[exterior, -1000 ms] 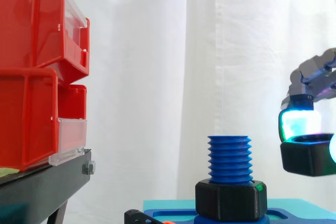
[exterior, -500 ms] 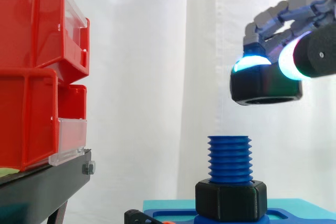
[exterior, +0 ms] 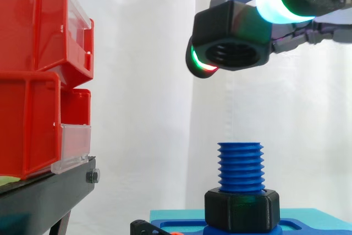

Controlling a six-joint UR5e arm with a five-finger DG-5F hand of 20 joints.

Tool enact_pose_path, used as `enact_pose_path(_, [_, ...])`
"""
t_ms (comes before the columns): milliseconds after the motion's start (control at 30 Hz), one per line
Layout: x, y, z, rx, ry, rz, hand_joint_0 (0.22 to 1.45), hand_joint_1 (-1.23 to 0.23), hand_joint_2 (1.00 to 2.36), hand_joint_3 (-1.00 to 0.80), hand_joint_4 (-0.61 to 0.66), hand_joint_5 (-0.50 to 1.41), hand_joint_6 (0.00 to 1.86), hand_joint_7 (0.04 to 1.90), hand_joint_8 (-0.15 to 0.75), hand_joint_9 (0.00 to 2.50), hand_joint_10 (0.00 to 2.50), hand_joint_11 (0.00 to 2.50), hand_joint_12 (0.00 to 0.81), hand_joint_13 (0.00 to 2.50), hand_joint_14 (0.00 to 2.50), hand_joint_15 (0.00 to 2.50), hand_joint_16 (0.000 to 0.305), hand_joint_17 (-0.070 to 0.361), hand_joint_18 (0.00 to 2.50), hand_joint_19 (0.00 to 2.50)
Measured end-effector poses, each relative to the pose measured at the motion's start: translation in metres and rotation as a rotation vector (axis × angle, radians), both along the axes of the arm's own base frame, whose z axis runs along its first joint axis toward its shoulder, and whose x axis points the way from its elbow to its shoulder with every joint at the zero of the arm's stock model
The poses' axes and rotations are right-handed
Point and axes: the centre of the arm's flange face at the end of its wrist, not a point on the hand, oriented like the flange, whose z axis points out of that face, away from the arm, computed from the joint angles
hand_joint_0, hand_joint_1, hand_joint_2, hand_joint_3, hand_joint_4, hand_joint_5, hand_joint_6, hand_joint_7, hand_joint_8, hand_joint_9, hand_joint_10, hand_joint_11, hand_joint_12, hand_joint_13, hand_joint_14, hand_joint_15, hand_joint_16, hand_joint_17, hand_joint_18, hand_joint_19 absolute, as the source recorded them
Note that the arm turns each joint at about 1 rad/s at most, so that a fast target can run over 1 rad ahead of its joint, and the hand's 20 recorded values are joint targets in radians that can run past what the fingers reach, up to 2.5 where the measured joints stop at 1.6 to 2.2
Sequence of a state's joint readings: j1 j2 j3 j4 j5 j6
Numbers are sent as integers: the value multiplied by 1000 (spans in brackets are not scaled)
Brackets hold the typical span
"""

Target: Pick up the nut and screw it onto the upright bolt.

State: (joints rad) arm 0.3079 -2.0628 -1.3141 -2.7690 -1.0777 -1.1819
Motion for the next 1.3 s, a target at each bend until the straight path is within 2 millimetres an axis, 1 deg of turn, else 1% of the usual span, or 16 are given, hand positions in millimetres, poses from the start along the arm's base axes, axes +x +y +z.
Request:
enact_pose_path(167, [6,-12,-8,12,-8,20,513,-643,1000,-500,209,-185,502,1276,313,340,0,0,373,265,0,0,57,128,268,0])
enact_pose_path(333, [5,-23,-11,10,6,24,513,-641,1000,-500,205,-184,502,1280,313,346,0,0,374,270,0,0,57,129,273,0])
enact_pose_path(467, [4,-27,-14,2,31,37,513,-637,1000,-500,211,-183,501,1278,314,350,0,0,374,271,0,0,57,129,275,0])
enact_pose_path(1133, [-1,-33,-20,-40,93,78,515,-625,1000,-500,209,-180,502,1278,314,367,0,0,370,286,0,0,57,128,293,0])
enact_pose_path(1300, [-5,-36,-35,-61,100,87,515,-625,1000,-500,208,-180,502,1279,313,366,0,0,370,292,0,0,57,128,298,0])
